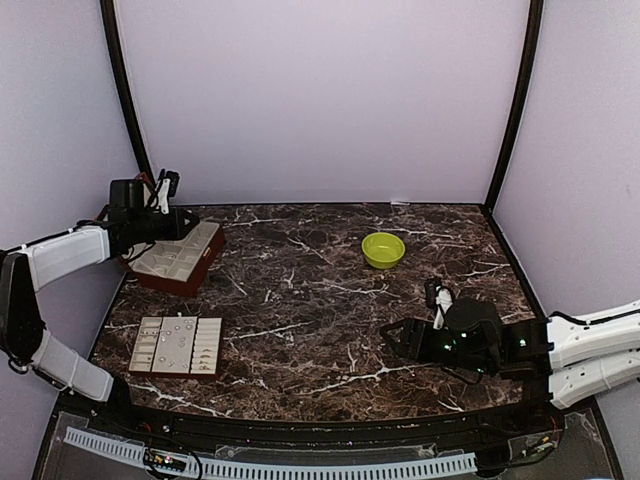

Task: Organize the mixed jewelry
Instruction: Place the bracelet in the larger divider.

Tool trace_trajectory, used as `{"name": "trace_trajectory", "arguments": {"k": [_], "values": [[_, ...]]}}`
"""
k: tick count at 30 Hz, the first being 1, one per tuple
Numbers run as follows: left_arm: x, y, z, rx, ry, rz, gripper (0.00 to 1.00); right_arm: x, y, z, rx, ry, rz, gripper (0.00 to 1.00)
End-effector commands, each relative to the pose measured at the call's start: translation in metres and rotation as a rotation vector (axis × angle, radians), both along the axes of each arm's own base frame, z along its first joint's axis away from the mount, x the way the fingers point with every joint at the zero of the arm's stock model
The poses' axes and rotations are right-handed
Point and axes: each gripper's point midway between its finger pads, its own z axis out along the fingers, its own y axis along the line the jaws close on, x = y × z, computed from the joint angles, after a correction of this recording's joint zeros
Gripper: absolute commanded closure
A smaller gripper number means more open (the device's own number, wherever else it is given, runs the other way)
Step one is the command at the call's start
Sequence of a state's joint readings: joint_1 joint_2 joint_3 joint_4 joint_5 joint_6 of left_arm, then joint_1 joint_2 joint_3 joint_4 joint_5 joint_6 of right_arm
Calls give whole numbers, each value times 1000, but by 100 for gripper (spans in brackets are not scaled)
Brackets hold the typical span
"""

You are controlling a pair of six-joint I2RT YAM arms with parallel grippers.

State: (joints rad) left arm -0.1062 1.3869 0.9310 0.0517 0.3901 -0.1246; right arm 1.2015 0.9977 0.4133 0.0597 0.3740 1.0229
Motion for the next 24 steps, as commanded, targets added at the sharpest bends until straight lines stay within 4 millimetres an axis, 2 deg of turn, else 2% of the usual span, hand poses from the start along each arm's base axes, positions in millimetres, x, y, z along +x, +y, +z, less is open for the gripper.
{"name": "trace_trajectory", "arguments": {"k": [1,2,5,14,18,24], "values": [[10,35,8,-48,2,77,100,6,-10,8,52,-16,-62,29],[12,48,7,-51,3,107,100,6,-12,8,53,-16,-67,29],[14,57,0,-44,17,124,100,6,-14,11,66,-20,-71,29],[22,61,-27,-36,100,130,100,7,-11,11,71,-18,-69,29],[28,62,-35,-51,125,138,100,7,-5,11,71,-18,-59,28],[32,61,-59,-56,206,140,100,8,7,10,58,-7,-38,28]]}}
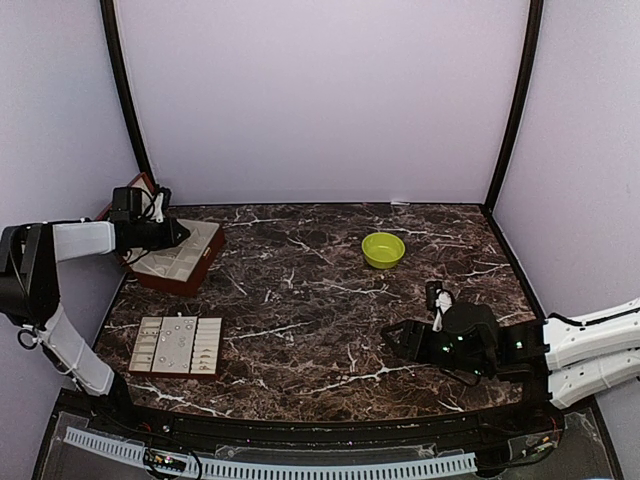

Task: Organize the mixed jewelry
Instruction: Place the bracelet in the larger divider.

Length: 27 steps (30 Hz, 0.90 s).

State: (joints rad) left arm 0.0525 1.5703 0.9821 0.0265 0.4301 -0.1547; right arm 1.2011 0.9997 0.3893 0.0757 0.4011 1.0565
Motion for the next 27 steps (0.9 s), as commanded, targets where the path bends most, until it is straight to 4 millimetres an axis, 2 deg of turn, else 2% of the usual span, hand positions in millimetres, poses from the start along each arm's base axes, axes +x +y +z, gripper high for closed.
{"name": "trace_trajectory", "arguments": {"k": [1,9,20,27], "values": [[2,1,-6,-20,47,2,100,6,14,17,52,-18,5,28],[1,3,-26,-10,106,11,100,7,18,17,59,-13,4,28],[2,6,-39,7,151,21,100,7,16,19,65,-15,-6,28],[14,6,-43,4,159,21,100,8,13,22,62,-18,-11,28]]}}
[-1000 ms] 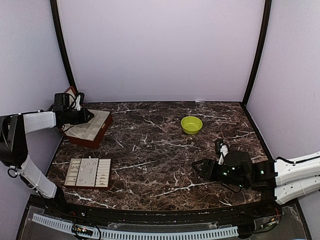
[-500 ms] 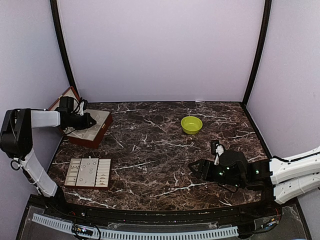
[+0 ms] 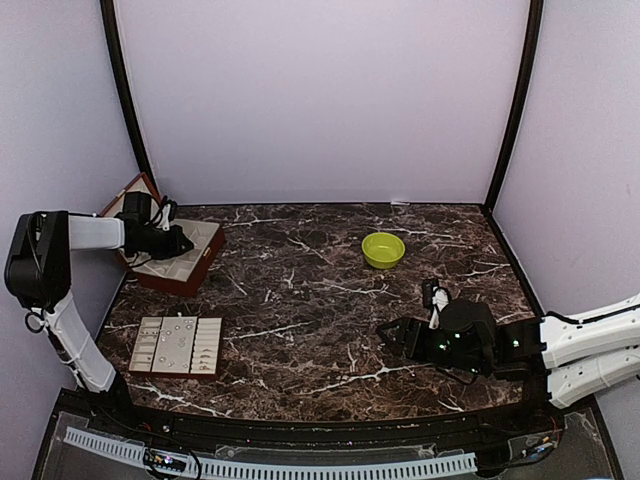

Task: Organize the mixed jewelry
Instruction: Place the bracelet in the larger divider.

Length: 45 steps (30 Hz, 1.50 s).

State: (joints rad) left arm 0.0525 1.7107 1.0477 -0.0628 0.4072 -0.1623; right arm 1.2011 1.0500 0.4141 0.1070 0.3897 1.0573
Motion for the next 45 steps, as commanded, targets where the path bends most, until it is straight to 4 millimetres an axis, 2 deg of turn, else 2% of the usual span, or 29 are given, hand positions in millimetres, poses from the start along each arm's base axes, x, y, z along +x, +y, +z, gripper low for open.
{"name": "trace_trajectory", "arguments": {"k": [1,14,20,31,39,45], "values": [[10,2,5,3,-7,-1,100,5,2,20,55,-20,-21,28],[10,5,-14,22,54,-3,99,4,-4,16,66,-7,-43,28],[11,5,-15,22,63,-4,97,4,-5,13,64,2,-44,27],[11,6,-12,26,62,2,78,3,-7,11,58,7,-51,28],[11,6,-5,23,48,3,75,4,-8,11,58,6,-55,28],[11,5,18,18,-32,9,69,4,-10,12,52,4,-60,28]]}}
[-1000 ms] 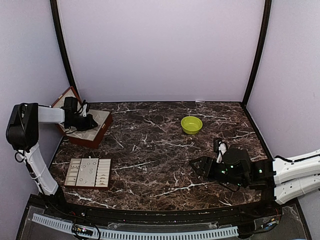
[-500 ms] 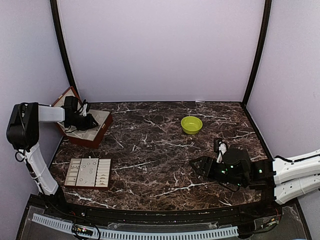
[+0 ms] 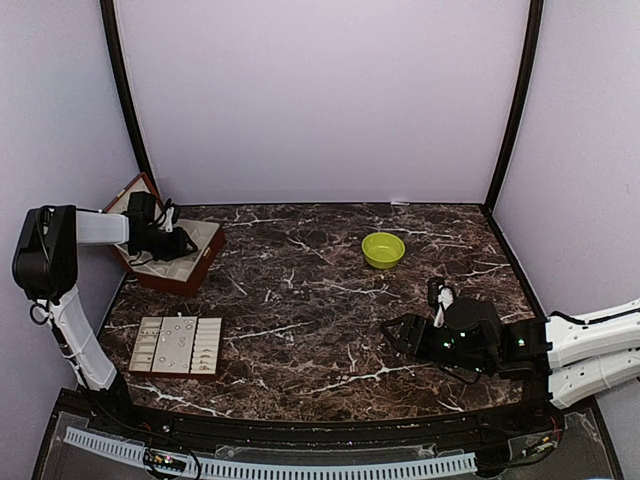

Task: Organize the mixed jewelry
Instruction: Place the bracelet in the larger divider, then position the compartment layer at the center of the board.

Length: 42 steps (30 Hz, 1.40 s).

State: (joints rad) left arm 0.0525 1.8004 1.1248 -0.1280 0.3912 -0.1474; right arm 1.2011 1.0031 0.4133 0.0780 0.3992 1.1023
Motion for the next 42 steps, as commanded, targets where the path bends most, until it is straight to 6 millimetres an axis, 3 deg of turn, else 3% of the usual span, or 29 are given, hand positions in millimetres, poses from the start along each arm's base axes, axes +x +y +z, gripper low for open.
{"name": "trace_trajectory", "arguments": {"k": [1,14,19,21,29,36,42], "values": [[2,2,43,2,-120,11,68,4,-6,5,8,-12,-33,27],[-17,5,116,32,-336,40,54,8,-45,13,-121,-28,-128,26],[-27,-13,131,41,-382,-9,53,9,-68,12,-205,-13,-194,22],[-32,-33,137,63,-401,-65,53,9,-75,10,-242,-3,-210,22],[-56,-73,166,75,-480,-174,52,15,-86,1,-328,36,-221,21],[-73,-91,186,28,-519,-228,51,30,-97,-9,-379,71,-224,26],[-86,-88,187,44,-535,-229,50,42,-106,-26,-438,128,-223,29]]}}
